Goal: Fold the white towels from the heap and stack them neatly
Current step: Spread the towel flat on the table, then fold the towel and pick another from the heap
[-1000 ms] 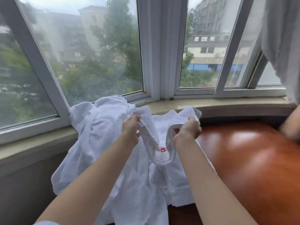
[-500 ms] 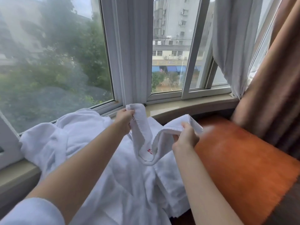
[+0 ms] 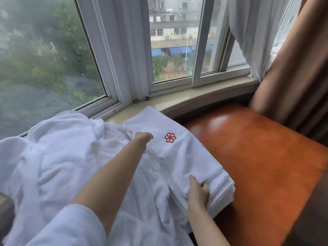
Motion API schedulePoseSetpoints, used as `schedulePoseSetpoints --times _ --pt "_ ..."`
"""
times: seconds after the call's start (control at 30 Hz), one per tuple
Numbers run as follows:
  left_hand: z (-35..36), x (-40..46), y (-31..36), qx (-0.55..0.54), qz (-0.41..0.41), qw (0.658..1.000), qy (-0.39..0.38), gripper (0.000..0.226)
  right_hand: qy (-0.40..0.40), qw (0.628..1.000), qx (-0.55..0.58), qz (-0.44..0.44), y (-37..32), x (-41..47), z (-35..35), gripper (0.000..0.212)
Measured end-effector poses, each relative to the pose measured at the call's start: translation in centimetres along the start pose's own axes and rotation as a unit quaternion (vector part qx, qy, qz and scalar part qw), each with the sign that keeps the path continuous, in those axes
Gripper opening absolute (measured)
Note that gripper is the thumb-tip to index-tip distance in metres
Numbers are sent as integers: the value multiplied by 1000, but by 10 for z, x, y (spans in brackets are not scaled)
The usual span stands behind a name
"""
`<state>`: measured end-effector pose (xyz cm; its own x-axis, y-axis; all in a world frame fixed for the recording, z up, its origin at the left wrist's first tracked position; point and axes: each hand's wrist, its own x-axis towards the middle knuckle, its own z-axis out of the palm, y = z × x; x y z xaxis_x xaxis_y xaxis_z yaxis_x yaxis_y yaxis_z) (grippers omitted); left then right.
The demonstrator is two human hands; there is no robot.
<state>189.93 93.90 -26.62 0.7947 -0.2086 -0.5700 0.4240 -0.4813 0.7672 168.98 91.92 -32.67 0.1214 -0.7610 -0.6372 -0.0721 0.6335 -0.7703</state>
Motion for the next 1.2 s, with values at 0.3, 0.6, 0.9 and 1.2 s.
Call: schedulePoseSetpoints --times 0.3,0.6,0.9,1.2 --pt "15 19 -24 -32 19 999 18 22 -54 987 81 -125 -45 19 -8 42" --pt "29 -6 -45 133 66 986 81 59 52 988 -97 -104 4 23 -34 36" --pt "33 -34 -70 304 232 921 75 53 152 944 -246 -158 -6 8 -41 78" --pt "52 -8 -65 538 320 779 -37 48 26 777 -495 -388 -32 35 1 48"
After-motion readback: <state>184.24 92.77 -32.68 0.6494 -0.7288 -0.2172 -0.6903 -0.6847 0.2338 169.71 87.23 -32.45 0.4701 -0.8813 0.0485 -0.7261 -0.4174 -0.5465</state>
